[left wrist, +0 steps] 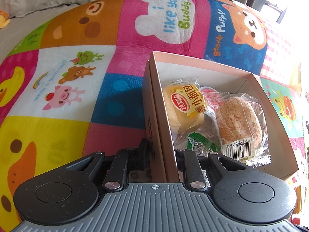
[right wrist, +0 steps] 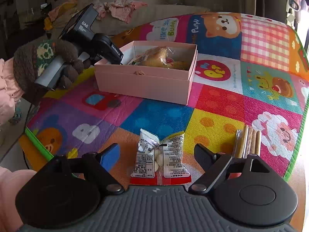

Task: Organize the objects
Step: 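Reach the right tool to the two white candy packets, then grasp both white candy packets together with the right tool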

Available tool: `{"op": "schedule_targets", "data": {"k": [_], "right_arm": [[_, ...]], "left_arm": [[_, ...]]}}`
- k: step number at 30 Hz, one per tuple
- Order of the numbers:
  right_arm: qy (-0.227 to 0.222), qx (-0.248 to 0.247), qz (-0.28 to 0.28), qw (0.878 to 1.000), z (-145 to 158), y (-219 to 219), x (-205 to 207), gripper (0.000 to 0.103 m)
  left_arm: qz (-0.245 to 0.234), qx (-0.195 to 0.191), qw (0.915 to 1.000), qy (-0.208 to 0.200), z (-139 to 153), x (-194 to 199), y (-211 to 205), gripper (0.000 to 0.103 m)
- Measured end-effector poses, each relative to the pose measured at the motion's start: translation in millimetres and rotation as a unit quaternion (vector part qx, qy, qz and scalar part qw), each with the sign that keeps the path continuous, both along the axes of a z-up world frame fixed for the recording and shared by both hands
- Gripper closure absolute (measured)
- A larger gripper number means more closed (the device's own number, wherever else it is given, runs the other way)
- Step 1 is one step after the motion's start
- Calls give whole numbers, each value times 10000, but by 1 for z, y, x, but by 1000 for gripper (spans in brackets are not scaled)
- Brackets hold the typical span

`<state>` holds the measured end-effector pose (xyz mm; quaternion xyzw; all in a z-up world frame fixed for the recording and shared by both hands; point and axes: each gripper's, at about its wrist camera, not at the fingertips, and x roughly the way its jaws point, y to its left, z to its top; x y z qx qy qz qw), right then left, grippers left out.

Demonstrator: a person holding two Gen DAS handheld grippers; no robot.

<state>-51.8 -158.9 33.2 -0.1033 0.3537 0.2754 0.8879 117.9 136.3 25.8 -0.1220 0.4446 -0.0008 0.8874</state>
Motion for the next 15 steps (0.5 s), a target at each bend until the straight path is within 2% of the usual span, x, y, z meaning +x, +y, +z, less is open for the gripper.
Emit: {"op": "schedule_targets", "data": {"k": [2,6,12,15], "right_arm": [[64,-31,-173,9998,-4,0,4,19],[260,-4,-507,9984,-8,-10,16,44],[247,-29,-1121,9934,-9,-30,31,47],[394,113,-1194,9920,-9,-37,35,47]], "left_arm": [[2,3,10000,-1,0,0,0,82],[3,2,10000,0,0,0,0,82],[2,3,10000,-1,0,0,0,82],[4,-5,10000,-3,0,0,0,82]]}}
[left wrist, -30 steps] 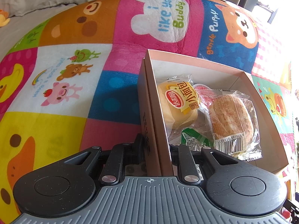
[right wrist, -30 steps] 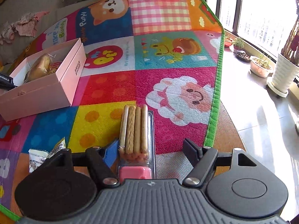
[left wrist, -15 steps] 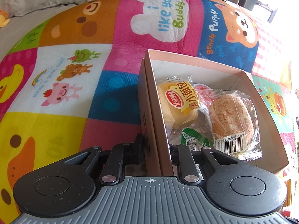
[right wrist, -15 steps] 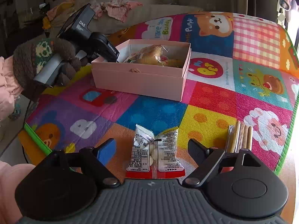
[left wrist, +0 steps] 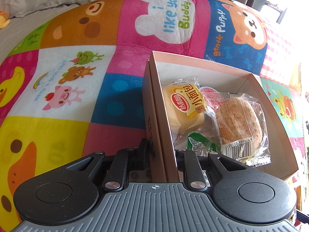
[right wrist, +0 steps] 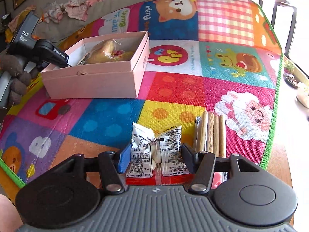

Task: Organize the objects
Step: 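Grasp both white candy packets together with the right tool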

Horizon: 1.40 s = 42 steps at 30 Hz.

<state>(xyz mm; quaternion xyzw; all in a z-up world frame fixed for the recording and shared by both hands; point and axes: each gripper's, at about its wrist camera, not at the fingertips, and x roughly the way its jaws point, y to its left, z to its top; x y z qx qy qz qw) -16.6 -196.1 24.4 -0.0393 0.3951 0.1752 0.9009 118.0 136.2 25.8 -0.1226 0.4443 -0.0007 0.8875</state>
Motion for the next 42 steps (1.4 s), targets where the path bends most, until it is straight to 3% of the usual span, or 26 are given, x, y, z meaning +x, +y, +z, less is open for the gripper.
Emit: {"op": "schedule_targets", "data": {"k": [8,12,17,21,28,36,40,42], "right_arm": [[128,1,203,9997,-1,6,-10,40],[301,270,379,9985,0,8,-18,30],[254,265,721,9967,5,23,-32,30],[164,223,439,9987,9,16,-30,27],[457,527,143,9975,8,8,-16,26],[611,491,104,9969,3,35,-4,14],[492,99,199,9985,-1,48,-3,17],[429,-215,353,9982,1,49,-6,33]], "left_arm": [[5,-20,10000,-11,0,0,0,82],[10,-56,10000,-38,-1,-1,1,82],[-8,-70,10000,-66,-1,-2,1,81],[7,-47,10000,-64,-1,-3,0,82],[13,-53,10000,-75,-2,-3,1,82],[18,-39,9999,-102,-1,-4,0,81],[-18,-54,9999,-115,-1,-4,0,81],[-26,-62,9999,-112,-1,-3,1,81]]}}
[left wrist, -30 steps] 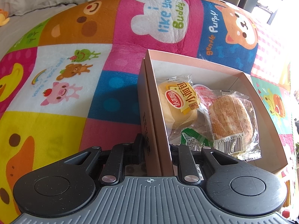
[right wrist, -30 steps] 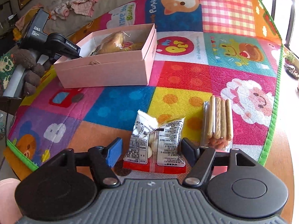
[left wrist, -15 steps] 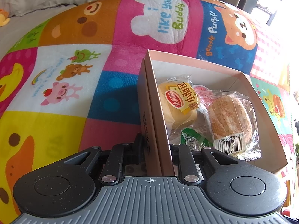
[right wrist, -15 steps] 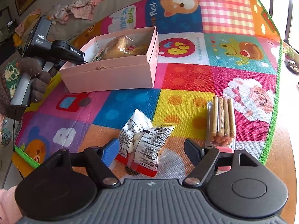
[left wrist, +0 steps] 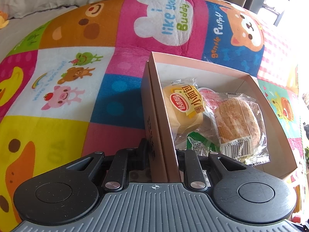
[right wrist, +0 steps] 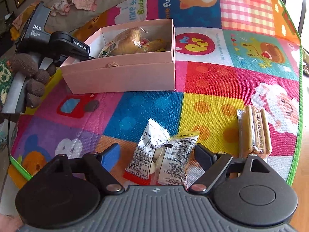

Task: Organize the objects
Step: 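Grasp both white candy packets together with the right tool, then lower the white packets into the pink box and open the right tool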

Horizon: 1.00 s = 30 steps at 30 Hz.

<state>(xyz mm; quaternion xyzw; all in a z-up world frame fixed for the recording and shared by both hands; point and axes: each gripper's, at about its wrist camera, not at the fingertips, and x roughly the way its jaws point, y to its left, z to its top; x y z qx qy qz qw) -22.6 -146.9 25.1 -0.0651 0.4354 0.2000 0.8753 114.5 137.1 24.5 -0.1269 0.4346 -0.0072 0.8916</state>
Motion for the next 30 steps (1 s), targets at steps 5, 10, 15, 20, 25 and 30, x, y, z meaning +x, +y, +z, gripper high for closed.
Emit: {"op": "schedule_targets", "data": {"k": [5,10,15,20,25,30], "right_arm": [[476,140,349,9982,16,-11,6,44],[50,322,592,9977,59,-3,16,45],[-811,382,921,9917,119,36,55,44],[-868,690,1142,9873,142,94,116,44],[-730,458,1078,9904,124,153,168,43],[-490,749,658,9938,117,138,187,40]], "left_arm": [[15,3,10000,-37,0,-1,0,81],[-18,73,10000,-65,0,-1,-2,81],[-33,54,9999,-92,-1,-2,-1,81],[-37,61,9999,-86,-2,-2,-1,81],[-59,72,9999,-76,-2,-2,-1,81],[-68,15,9999,-92,-2,-2,0,81]]}}
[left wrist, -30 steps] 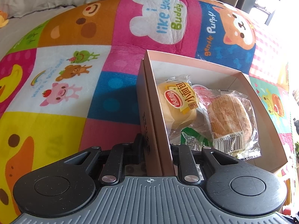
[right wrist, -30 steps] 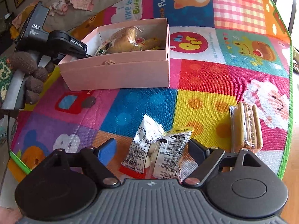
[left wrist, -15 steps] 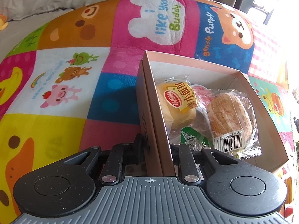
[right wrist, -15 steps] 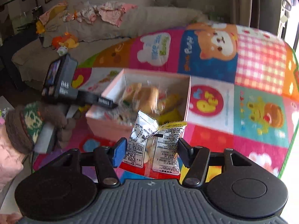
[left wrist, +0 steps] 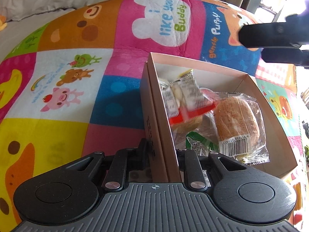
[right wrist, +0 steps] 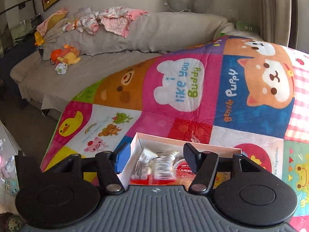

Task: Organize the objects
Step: 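Lower the white packets into the pink box and open the right tool, then reach the right tool to the biscuit-stick pack with pink cap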

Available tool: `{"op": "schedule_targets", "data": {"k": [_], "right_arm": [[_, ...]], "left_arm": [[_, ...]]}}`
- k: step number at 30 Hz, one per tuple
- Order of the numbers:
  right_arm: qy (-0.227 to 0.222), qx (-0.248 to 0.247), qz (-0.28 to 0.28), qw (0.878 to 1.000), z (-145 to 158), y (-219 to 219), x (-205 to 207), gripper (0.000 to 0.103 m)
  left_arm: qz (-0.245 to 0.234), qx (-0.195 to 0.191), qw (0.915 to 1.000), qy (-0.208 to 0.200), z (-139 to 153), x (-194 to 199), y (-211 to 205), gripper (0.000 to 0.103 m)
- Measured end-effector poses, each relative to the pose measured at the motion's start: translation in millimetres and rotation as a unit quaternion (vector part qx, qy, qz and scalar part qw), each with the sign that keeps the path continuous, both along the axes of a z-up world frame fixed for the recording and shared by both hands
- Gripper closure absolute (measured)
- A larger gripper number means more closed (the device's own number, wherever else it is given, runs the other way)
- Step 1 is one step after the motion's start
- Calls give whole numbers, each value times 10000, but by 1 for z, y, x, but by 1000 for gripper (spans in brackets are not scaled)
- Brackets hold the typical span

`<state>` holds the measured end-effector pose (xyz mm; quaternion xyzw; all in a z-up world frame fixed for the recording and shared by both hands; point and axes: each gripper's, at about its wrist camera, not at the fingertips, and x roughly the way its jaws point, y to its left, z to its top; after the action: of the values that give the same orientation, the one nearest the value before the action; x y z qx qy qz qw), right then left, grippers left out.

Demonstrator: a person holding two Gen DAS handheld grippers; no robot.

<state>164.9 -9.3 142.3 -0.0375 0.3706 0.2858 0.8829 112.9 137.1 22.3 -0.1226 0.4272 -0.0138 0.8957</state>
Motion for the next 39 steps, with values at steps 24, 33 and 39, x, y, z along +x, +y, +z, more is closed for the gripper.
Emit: {"op": "schedule_targets", "data": {"k": [24,33,39], "right_arm": [[774,-104,-2100,9746,-98,-244,-147,27],[486,-382,-2012,9776,-120,-215,-158,24],[238,-370,-1358,9898,-122,-176,-174,23]], "left_arm": [[57,115,9999,33,0,0,-3,82],[60,147,9999,53,1,0,-5,83],[60,182,9998,87,1,-1,-5,83]]}}
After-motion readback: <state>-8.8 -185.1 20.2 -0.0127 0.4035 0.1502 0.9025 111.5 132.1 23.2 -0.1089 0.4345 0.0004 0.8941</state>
